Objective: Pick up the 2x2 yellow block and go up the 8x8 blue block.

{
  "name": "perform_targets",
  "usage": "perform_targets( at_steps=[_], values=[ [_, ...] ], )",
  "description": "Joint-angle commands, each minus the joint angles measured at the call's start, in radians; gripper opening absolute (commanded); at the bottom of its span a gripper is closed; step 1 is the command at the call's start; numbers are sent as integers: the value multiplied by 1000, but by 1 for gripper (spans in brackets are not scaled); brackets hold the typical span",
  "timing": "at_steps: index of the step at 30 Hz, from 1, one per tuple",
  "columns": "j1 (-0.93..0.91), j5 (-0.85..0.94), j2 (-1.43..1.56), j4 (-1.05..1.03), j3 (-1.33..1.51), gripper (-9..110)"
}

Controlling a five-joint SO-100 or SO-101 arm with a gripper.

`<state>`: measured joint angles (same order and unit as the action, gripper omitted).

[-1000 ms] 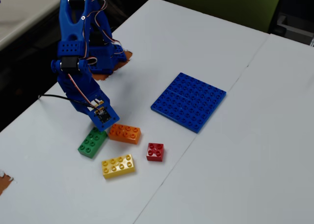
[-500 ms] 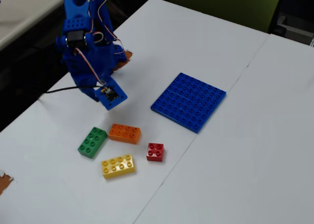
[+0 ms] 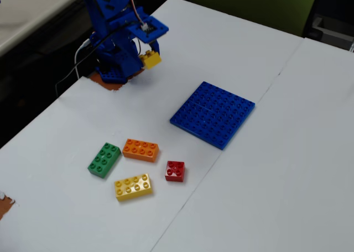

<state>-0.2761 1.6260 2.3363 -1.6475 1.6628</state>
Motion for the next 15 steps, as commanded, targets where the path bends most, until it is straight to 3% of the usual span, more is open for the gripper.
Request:
perform_targets(
  at_steps=[1, 6, 11, 15],
  values=[
    [97, -71, 14, -25, -202, 0],
    [201, -127, -97, -26, -500, 0],
    [230, -192, -390, -57, -943, 0],
    [229, -201, -621, -32, -1095, 0]
  ],
)
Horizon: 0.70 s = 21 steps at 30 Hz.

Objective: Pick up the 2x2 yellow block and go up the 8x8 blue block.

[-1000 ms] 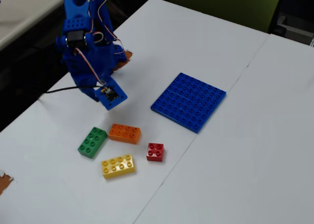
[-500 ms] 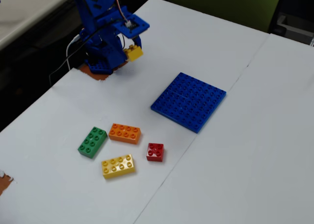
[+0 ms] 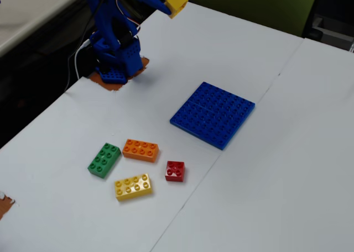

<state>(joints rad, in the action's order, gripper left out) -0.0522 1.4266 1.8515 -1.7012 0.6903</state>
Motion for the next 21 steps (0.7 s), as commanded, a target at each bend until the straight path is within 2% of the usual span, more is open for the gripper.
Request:
perform_targets(
  at_steps=[1, 5, 9, 21],
  values=[
    [2, 3, -192, 29, -144, 0],
    [-9, 46, -394, 51, -192, 0],
    [-20, 129, -538, -23, -221, 0],
    [-14, 181, -684, -46, -135, 0]
  ],
)
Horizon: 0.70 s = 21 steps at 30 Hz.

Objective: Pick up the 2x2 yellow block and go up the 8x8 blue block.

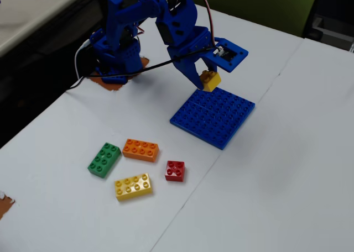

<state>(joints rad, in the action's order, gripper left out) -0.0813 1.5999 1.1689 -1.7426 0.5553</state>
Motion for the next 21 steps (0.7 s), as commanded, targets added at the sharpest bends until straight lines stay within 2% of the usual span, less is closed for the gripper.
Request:
perform_targets(
  at_steps=[1, 21],
  values=[
    [20, 8, -12, -6, 0, 0],
    [109, -2, 21, -9, 109, 0]
  ],
)
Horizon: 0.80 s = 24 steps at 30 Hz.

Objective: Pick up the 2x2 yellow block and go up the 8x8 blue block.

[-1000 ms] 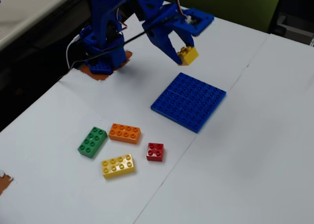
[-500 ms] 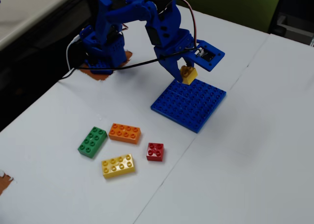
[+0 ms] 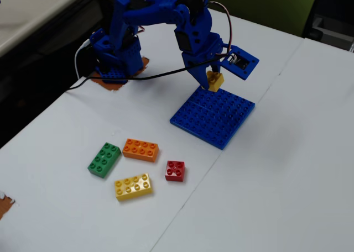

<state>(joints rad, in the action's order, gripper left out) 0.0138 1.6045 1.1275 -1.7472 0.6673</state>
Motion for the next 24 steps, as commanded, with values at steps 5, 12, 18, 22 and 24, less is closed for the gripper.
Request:
perform_targets(
  at_steps=[5, 12, 18, 22, 24],
  values=[
    [11, -3, 75, -5, 11, 0],
    [2, 3, 75, -6, 31, 0],
    [-5, 3, 77, -6, 31, 0],
    [-6, 3, 75, -6, 31, 0],
    [-6, 3, 74, -6, 31, 0]
  ],
)
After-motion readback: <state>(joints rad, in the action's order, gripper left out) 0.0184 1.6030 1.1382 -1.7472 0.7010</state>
